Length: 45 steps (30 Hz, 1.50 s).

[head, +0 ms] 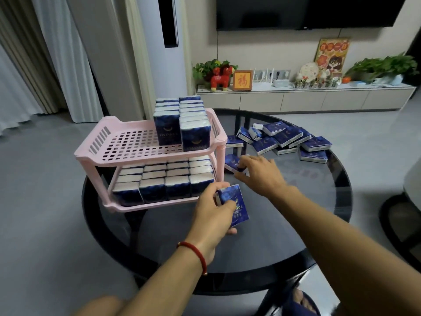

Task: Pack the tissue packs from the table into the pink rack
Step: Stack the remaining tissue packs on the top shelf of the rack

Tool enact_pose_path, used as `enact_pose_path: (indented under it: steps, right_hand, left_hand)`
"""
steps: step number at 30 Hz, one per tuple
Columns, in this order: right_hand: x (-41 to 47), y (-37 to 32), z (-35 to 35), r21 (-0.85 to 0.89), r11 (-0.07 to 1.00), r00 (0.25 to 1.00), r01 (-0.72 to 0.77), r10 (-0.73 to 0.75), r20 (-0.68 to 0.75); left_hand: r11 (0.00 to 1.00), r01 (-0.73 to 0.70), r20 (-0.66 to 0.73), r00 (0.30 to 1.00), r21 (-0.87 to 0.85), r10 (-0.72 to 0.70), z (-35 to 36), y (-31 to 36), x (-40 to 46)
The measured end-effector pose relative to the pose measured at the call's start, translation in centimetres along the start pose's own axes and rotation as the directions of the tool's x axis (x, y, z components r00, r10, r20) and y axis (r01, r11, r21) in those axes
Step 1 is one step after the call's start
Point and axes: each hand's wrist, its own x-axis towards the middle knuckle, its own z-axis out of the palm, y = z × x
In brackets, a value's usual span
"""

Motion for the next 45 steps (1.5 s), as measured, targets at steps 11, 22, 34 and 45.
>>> enact_pose_path:
  steps: [11,22,34,45]
  right_hand:
    - [-10.2,-0.2,-8.5,0.522,0.804,0.959,-0.284,0.246,0.143]
    - [-12.2,-2.4,-9.5,0.516,0.857,0.988,-0.011,-0.069,0.136]
    - [-11.3,-2.8,-7.5,0.561,0.815,0.945,0.143,-0.28,0.167]
    - [-11.1,-3.6,-8.3,0.616,0.779,0.951,0.119,-0.267,0.154]
  left_hand:
    - [0.999,0.048,0.002,0.999,-0.022,-0.048,0.7,-0.5,-0.9]
    - [0.947,-0.199,0.041,0.98,0.254,0.195,-0.8,-0.3,-0.3]
    - [0.825,-0.298,0.287,0.942,0.479,0.174,-4.5,-1.1,-0.1]
    - [0.728,-0.426,0.206,0.903,0.537,0.376,-5.2,0.5,-1.5]
